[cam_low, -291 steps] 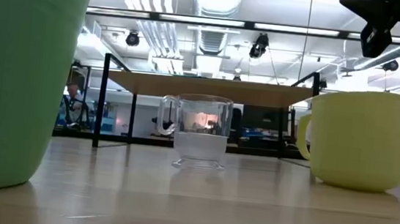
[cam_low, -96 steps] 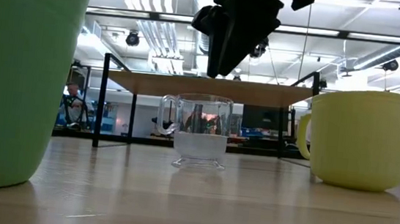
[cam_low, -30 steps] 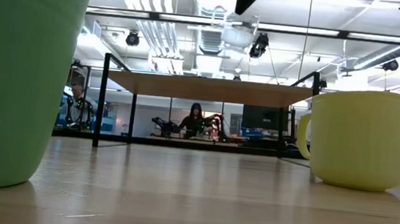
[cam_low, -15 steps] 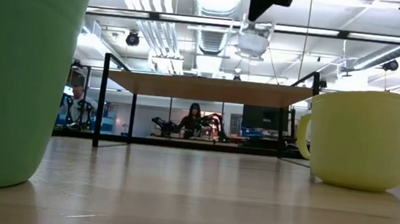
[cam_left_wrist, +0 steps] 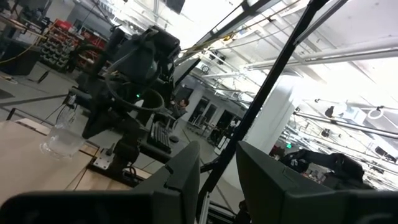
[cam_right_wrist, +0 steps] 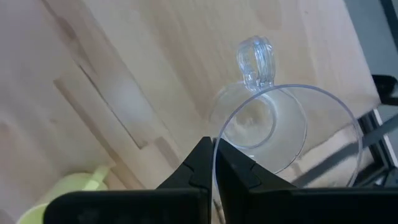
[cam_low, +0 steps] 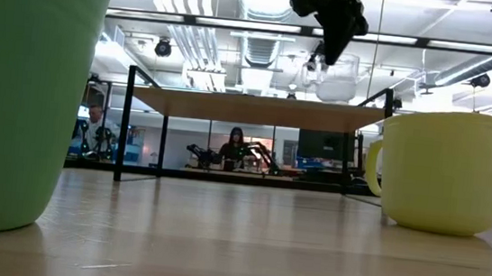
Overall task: Stack small to large cups/mugs on shelf
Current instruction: Put the transparent cup on the shelf, then put the yellow cup on the shelf
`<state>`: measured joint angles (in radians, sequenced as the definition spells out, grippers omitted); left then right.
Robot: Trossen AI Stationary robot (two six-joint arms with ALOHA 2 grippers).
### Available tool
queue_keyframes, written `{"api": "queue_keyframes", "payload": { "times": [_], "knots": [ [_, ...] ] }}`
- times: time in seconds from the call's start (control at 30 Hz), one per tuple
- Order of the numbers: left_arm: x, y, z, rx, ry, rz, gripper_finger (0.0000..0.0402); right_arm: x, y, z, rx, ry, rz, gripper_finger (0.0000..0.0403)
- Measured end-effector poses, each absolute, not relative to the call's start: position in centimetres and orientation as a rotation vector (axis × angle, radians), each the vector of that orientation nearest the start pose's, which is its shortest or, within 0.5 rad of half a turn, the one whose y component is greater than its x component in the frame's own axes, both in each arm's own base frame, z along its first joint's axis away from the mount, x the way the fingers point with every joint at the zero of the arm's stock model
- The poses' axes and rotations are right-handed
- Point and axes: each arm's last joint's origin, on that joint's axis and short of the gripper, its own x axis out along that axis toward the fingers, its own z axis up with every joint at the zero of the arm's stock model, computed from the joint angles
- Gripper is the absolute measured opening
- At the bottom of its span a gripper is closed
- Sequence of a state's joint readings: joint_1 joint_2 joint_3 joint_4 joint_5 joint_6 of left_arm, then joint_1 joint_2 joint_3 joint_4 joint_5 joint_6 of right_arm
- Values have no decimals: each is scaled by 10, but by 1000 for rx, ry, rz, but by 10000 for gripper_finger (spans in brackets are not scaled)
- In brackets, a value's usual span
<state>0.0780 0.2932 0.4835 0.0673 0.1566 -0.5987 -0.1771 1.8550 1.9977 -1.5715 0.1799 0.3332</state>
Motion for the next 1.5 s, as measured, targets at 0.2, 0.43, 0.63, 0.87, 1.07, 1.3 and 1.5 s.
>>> {"api": "queue_keyframes", "payload": {
  "times": [0.2,0.43,0.63,0.87,1.07,1.3,1.5],
  "knots": [
    [90,3,309,-565,-222,-151,91,326,-67,358,277,1370,-545,8],
    [90,3,309,-562,-221,-151,91,326,-68,357,252,1379,-531,26],
    [90,2,310,-562,-224,-152,91,328,-70,350,202,1396,-560,60],
    [90,2,310,-562,-224,-152,91,328,-70,348,201,1403,-560,87],
    [90,2,310,-562,-224,-152,91,328,-69,365,202,1336,-552,95],
    [90,2,310,-562,-225,-152,91,323,-60,404,222,1199,-472,93],
    [90,2,310,-562,-225,-152,91,319,-41,433,193,1091,-347,89]
  ]
}}
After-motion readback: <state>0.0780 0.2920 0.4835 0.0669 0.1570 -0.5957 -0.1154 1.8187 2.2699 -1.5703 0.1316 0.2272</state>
